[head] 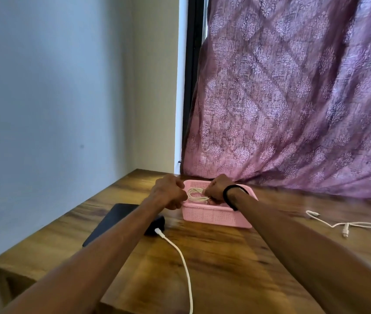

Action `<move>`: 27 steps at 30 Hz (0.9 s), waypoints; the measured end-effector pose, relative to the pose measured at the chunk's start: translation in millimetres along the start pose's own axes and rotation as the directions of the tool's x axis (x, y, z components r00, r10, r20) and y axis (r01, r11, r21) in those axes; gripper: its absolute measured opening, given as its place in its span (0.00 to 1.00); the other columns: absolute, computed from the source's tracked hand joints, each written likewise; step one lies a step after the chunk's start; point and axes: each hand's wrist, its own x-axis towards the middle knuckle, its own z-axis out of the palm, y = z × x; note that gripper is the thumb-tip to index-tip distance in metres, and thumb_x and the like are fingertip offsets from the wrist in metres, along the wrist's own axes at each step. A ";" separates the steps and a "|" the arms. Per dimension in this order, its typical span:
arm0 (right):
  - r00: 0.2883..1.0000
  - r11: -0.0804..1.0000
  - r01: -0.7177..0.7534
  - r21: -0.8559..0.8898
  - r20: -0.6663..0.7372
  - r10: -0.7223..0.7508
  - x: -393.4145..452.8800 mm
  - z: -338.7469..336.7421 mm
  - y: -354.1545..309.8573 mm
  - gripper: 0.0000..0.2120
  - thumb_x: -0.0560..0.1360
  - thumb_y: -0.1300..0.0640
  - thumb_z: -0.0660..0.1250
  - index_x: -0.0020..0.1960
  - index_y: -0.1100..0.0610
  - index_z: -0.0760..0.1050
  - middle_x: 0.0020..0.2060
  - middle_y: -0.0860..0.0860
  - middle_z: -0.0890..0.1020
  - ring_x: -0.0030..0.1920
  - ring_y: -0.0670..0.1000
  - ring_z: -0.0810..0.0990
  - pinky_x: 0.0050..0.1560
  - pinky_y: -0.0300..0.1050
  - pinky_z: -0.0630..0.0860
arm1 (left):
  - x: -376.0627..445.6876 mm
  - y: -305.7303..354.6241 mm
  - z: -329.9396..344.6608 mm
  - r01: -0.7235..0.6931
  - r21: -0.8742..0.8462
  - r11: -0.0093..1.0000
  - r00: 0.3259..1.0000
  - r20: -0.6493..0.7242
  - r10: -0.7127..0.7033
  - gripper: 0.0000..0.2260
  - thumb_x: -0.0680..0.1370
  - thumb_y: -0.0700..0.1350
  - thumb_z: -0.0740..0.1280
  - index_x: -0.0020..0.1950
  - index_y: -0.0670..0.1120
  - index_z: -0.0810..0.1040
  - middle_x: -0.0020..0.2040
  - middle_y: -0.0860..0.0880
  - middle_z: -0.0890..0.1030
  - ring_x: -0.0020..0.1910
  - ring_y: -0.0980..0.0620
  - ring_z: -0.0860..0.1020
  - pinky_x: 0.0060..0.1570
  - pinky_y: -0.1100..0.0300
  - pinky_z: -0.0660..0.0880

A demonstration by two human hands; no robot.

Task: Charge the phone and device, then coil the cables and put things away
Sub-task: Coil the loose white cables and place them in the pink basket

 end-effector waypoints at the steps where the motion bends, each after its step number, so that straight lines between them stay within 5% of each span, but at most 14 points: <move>1: 1.000 0.999 0.019 -0.035 -0.003 -0.019 1.0 0.7 -0.5 0.10 0.76 0.61 0.76 0.54 0.65 0.83 0.38 0.58 0.86 0.31 0.52 0.85 0.36 0.46 0.85 | -0.2 0.8 -1.9 0.003 0.015 1.000 1.000 -0.004 -0.003 0.20 0.77 0.41 0.74 0.68 0.43 0.77 0.53 0.42 0.85 0.34 0.52 0.82 0.32 0.63 0.80; 5: 0.987 0.952 0.136 -0.274 -0.048 -0.155 1.5 1.5 1.7 0.13 0.76 0.59 0.72 0.58 0.62 0.82 0.50 0.60 0.87 0.50 0.59 0.86 0.51 0.53 0.85 | -0.8 2.8 -4.4 -0.100 0.211 0.972 0.986 -0.108 0.125 0.16 0.78 0.47 0.72 0.64 0.43 0.81 0.59 0.45 0.84 0.37 0.56 0.78 0.33 0.66 0.72; 8: 0.973 0.910 0.196 -0.366 -0.042 -0.227 -9.6 -4.9 0.6 0.10 0.77 0.63 0.70 0.57 0.62 0.83 0.53 0.60 0.86 0.52 0.59 0.85 0.51 0.51 0.84 | -5.9 8.1 -3.0 -0.179 0.279 0.943 0.955 -0.182 0.235 0.15 0.78 0.47 0.71 0.62 0.43 0.82 0.60 0.45 0.83 0.49 0.50 0.81 0.46 0.62 0.75; 11: 0.960 0.892 0.242 -0.383 -0.039 -0.277 -27.8 -23.7 2.3 0.06 0.77 0.66 0.69 0.51 0.63 0.85 0.47 0.60 0.87 0.43 0.56 0.88 0.41 0.45 0.85 | -7.3 19.7 6.1 -0.269 0.343 0.900 0.892 -0.264 0.367 0.12 0.78 0.50 0.68 0.58 0.47 0.83 0.56 0.47 0.85 0.53 0.47 0.81 0.56 0.51 0.79; 17: 0.849 0.820 0.309 -0.482 -0.249 -0.466 -73.3 -90.3 25.3 0.06 0.79 0.61 0.68 0.49 0.61 0.83 0.48 0.58 0.86 0.49 0.58 0.84 0.49 0.48 0.79 | -21.1 93.5 41.9 -0.542 0.256 0.800 0.767 -0.238 0.596 0.10 0.76 0.46 0.67 0.53 0.45 0.85 0.47 0.46 0.86 0.46 0.45 0.83 0.51 0.49 0.79; 23: 0.814 0.955 -0.012 -0.297 -0.557 -0.164 -125.8 -155.8 154.1 0.10 0.75 0.59 0.68 0.36 0.57 0.73 0.34 0.57 0.76 0.37 0.59 0.75 0.35 0.46 0.67 | -47.4 187.3 169.2 -0.558 0.159 0.814 0.823 -0.019 0.568 0.08 0.77 0.43 0.67 0.54 0.44 0.83 0.51 0.43 0.84 0.52 0.42 0.83 0.52 0.49 0.80; 27: 0.749 0.964 -0.253 -0.075 -0.646 0.147 -138.1 -190.7 236.2 0.19 0.77 0.43 0.71 0.49 0.60 0.80 0.47 0.59 0.84 0.52 0.61 0.82 0.47 0.48 0.72 | -62.1 190.8 261.6 -0.536 0.155 0.830 0.844 0.090 0.528 0.16 0.79 0.47 0.65 0.66 0.45 0.78 0.65 0.43 0.79 0.67 0.43 0.75 0.67 0.52 0.70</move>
